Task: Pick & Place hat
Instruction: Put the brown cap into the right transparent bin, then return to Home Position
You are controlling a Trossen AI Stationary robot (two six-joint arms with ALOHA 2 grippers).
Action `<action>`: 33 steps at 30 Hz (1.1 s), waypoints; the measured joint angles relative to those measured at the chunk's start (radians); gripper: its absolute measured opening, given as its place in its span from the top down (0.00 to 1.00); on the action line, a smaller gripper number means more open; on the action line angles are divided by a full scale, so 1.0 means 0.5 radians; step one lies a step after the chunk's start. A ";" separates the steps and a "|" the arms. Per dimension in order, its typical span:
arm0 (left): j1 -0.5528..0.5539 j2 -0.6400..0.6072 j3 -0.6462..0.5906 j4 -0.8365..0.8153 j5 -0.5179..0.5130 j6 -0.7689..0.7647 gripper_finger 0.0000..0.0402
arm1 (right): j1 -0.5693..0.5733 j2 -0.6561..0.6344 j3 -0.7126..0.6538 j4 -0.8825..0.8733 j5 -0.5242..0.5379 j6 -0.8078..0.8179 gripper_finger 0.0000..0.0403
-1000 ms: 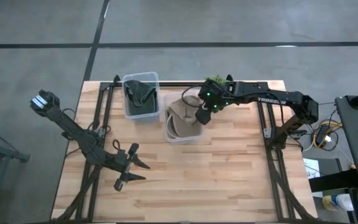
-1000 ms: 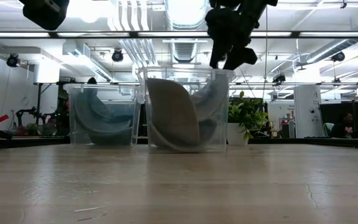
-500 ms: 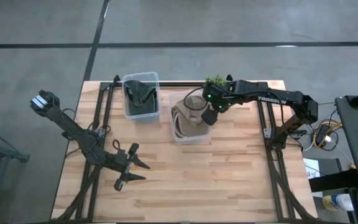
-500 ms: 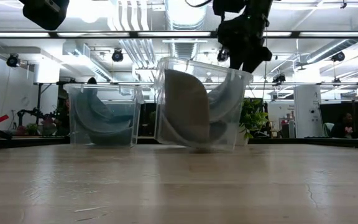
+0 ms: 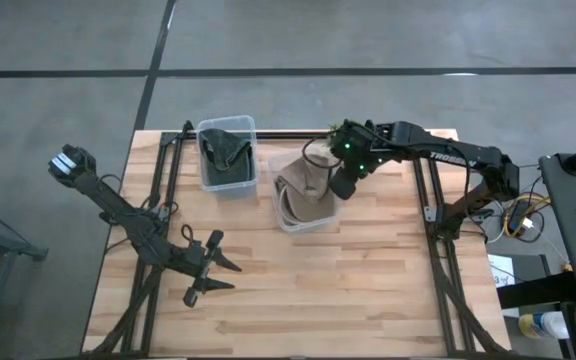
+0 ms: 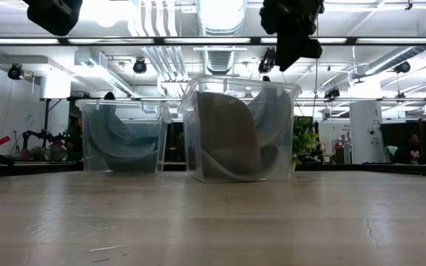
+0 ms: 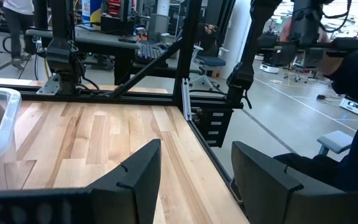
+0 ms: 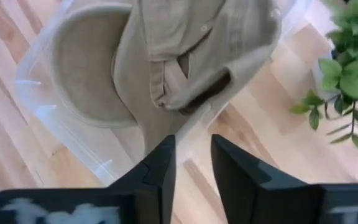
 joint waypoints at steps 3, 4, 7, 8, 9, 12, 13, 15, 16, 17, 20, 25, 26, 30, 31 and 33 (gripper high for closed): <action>0.000 0.000 0.000 0.000 0.000 0.000 0.53 | 0.042 -0.019 -0.006 0.061 0.076 -0.070 0.85; 0.000 0.000 0.000 -0.001 0.000 0.000 0.53 | 0.060 -0.024 -0.009 0.097 0.114 -0.101 0.90; 0.000 0.000 0.000 -0.006 0.000 0.000 0.53 | 0.114 -0.059 -0.016 0.209 0.195 -0.194 0.96; 0.000 0.000 0.000 -0.008 0.000 0.001 0.53 | 0.130 -0.083 -0.022 0.264 0.208 -0.237 0.97; 0.000 0.000 0.000 -0.007 0.000 0.000 0.53 | 0.146 -0.109 -0.032 0.311 0.210 -0.274 0.98; 0.000 0.000 0.000 -0.007 0.000 0.000 0.53 | 0.212 -0.218 -0.123 0.524 0.256 -0.373 0.98; 0.000 0.000 0.000 -0.007 0.000 0.000 0.53 | 0.236 -0.266 -0.170 0.594 0.273 -0.415 0.98; 0.000 0.000 0.000 -0.007 0.001 0.001 0.53 | 0.288 -0.379 -0.287 0.759 0.297 -0.504 0.98; 0.000 0.000 0.000 -0.007 0.000 0.000 0.53 | 0.313 -0.446 -0.356 0.856 0.316 -0.534 0.98; 0.000 0.000 0.000 -0.007 0.000 0.000 0.53 | 0.336 -0.514 -0.431 0.953 0.321 -0.566 0.98; 0.000 0.000 0.000 -0.008 0.000 0.000 0.53 | 0.400 -0.730 -0.672 1.253 0.315 -0.626 0.98; 0.000 0.000 0.000 -0.007 0.001 0.000 0.53 | 0.454 -1.109 -1.070 1.646 0.354 -0.717 0.98; 0.000 0.000 0.000 -0.008 0.000 0.000 0.53 | 0.452 -1.180 -1.124 1.650 0.379 -0.766 0.98; 0.000 0.000 0.000 -0.008 0.000 0.000 0.53 | 0.446 -1.438 -1.318 1.528 0.518 -0.630 0.98; 0.000 0.000 0.000 -0.008 0.000 0.000 0.53 | 0.447 -1.492 -1.366 1.520 0.522 -0.566 0.98; 0.000 0.000 0.000 -0.008 0.000 0.000 0.53 | 0.448 -1.601 -1.472 1.511 0.521 -0.522 0.98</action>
